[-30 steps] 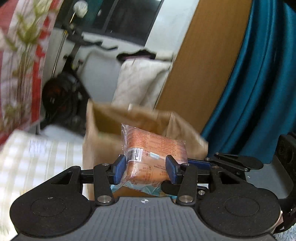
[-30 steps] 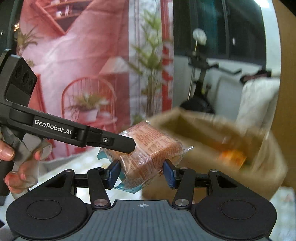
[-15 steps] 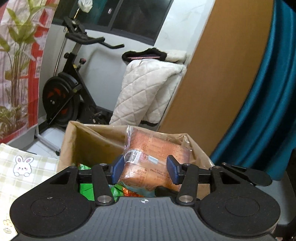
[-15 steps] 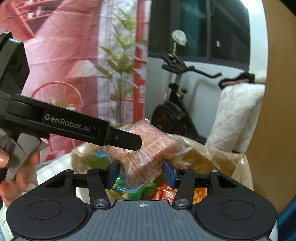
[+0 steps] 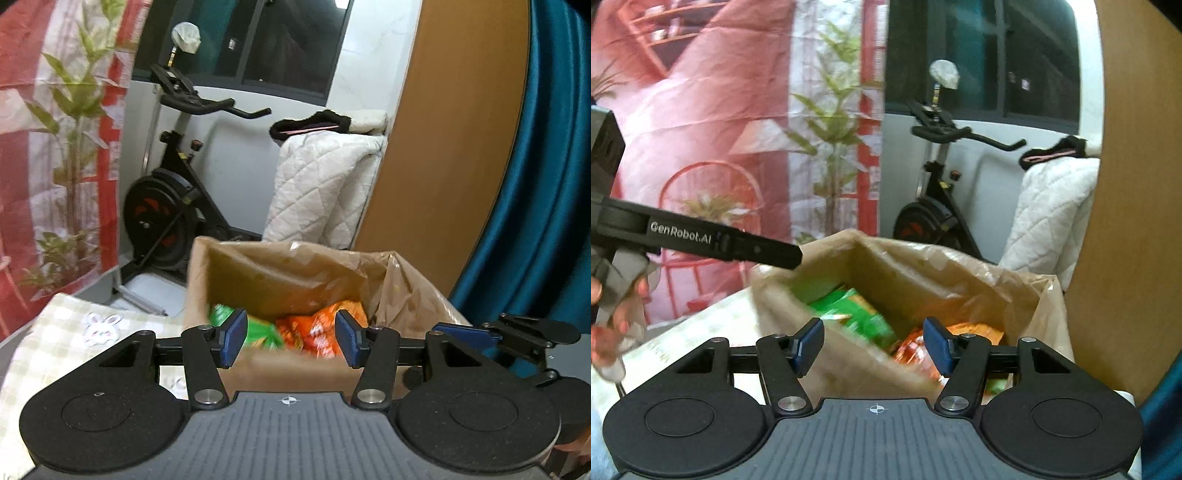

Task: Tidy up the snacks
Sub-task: 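Move both tools back to the pile, right tool toward the white cracker pack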

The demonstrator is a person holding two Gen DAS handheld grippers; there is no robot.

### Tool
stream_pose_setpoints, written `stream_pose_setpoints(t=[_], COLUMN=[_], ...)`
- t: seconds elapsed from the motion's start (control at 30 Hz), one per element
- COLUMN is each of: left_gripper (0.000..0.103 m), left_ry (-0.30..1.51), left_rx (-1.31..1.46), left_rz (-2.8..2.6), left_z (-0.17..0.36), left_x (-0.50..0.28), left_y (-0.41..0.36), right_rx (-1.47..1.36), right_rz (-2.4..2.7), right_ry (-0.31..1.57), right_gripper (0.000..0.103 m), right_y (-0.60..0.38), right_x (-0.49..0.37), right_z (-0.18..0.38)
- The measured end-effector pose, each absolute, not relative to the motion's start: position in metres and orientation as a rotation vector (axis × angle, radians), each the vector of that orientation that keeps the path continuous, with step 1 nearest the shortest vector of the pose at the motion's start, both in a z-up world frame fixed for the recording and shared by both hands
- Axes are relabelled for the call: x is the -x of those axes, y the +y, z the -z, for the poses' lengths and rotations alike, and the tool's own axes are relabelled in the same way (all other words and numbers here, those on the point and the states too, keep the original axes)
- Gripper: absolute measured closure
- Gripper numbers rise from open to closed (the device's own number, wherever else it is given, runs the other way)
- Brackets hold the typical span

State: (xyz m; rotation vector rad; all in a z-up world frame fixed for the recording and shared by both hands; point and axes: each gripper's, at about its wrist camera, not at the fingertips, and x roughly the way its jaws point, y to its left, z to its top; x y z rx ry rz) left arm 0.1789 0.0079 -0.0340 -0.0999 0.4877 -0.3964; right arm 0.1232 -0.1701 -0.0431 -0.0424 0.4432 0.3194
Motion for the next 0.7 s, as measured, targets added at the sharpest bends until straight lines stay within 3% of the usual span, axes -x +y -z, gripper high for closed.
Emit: stream_pose_setpoints(t=[0.3, 0.7], left_gripper=[0.047, 0.047], left_ry=[0.546, 0.648], left_rx=[0.15, 0.179], left_rz=[0.319, 0.267], left_z=[0.077, 0.131], left_x=[-0.13, -0.119], left_y=[0.034, 0.049], right_rx=[0.031, -0.18], right_rz=[-0.398, -0.212], right_ry=[0.528, 0.833], right_gripper=[0.047, 0.046], right_y=[-0.157, -0.158], right_x=[-0.06, -0.009], right_z=[0.071, 0.181])
